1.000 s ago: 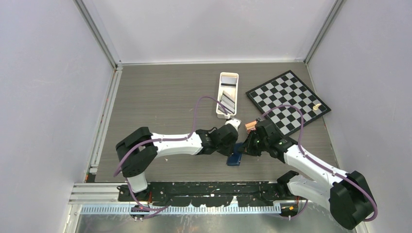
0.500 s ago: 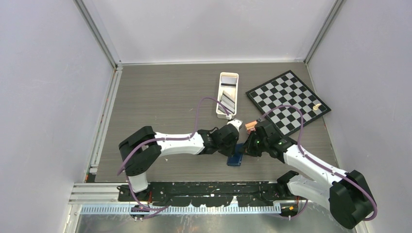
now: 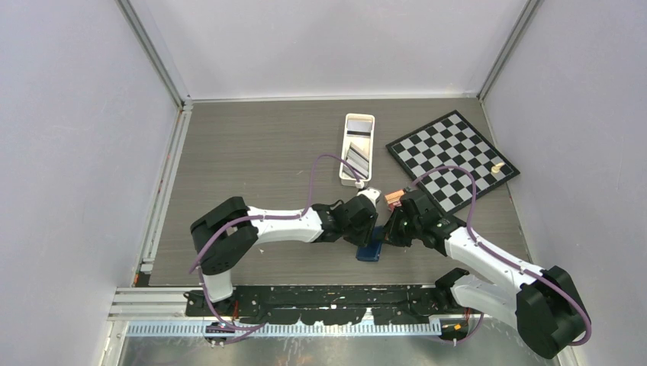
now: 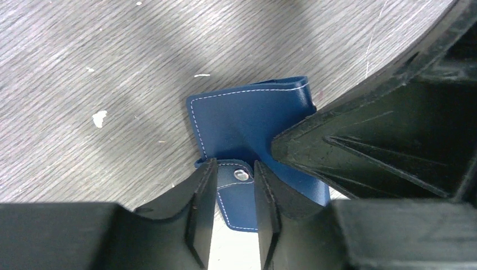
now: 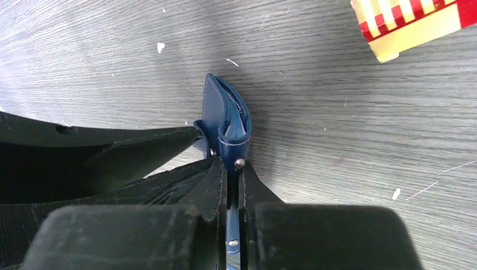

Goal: Put the credit cards into the card holder
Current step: Open the card holder at the center of the board.

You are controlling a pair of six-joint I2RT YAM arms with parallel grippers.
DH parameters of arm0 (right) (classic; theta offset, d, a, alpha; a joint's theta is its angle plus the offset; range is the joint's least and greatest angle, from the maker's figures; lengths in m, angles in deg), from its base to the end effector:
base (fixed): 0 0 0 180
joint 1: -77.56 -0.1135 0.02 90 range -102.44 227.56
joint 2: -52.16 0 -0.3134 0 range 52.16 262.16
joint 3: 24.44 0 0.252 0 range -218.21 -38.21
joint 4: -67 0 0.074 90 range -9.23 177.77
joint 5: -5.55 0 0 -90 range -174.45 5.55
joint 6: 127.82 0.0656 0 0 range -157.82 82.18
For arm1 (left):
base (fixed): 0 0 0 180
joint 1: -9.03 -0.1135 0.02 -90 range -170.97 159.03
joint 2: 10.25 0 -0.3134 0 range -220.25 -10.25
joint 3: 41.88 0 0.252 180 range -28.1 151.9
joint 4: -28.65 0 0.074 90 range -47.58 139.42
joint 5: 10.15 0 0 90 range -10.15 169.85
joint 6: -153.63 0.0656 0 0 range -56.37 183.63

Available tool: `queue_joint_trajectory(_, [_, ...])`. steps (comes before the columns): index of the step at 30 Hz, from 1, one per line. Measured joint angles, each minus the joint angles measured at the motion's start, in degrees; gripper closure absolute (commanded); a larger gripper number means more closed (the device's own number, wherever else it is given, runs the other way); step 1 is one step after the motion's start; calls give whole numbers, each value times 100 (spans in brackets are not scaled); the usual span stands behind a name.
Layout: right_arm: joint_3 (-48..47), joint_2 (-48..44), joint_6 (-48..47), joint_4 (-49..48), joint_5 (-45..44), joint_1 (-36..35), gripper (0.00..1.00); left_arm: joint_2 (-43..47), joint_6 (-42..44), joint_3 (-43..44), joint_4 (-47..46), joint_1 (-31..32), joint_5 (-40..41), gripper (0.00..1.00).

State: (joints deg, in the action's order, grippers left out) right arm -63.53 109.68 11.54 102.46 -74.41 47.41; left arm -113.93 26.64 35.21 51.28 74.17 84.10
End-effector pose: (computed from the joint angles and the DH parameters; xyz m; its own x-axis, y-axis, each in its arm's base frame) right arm 0.1434 0.0965 0.1862 -0.8977 0.3427 -0.2770 0.1501 0.8289 0.5389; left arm 0.1770 -0.3704 0.1996 -0.7864 0.2701 -0.5555 0.5149 0.7833 -0.3482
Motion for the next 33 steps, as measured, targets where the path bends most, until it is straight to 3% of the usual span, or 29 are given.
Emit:
queue_joint_trajectory(19, [4,149,-4,20,-42,0,100,59,20,-446,-688,-72,-175,55])
queue_joint_trajectory(24, [4,151,-4,20,-48,2,99,52,42,-446,-688,-72,-177,64])
queue_joint_trajectory(27, [4,151,-4,15,-46,0,99,44,50,-374,-595,-50,-129,75])
queue_joint_trajectory(33, [4,192,2,-37,-48,0,99,-22,197,-101,-219,138,221,82])
